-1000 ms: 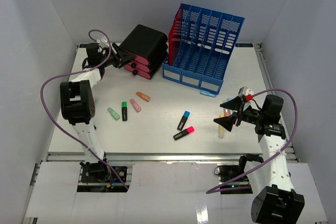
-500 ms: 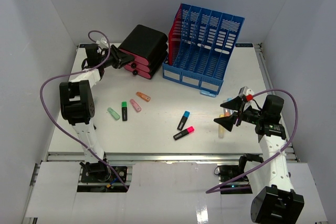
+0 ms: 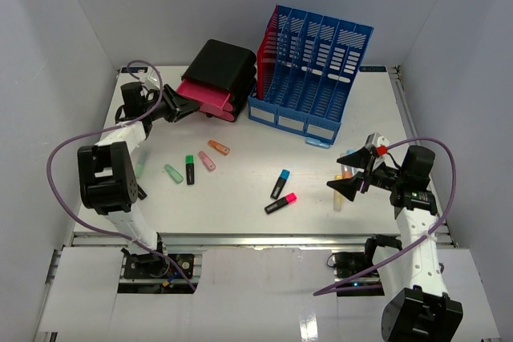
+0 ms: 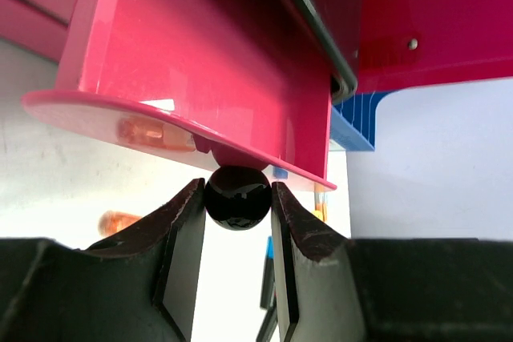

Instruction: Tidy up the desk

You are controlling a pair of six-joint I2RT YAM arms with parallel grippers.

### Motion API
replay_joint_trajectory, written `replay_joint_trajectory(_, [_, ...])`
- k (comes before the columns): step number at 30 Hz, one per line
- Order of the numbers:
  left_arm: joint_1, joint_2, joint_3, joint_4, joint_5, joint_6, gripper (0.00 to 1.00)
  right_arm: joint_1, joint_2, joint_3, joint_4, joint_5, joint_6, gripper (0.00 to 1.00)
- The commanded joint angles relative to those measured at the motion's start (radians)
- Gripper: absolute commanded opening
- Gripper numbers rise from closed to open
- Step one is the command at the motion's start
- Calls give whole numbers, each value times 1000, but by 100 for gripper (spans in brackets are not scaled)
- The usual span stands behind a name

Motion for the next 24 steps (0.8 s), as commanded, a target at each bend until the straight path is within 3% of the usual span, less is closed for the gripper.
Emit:
replay_joint_trajectory(1, [27, -107, -43, -1, 46, 39, 16, -6, -16, -1, -9, -35, -4, 90])
replay_joint_trajectory(12, [31, -170, -86, -39, 53, 71, 23, -7, -19, -3, -11, -32, -7, 90])
replay_joint_trajectory(24, [38, -215, -101, -64, 32, 79, 64, -7, -11, -4, -11, -27, -11, 90])
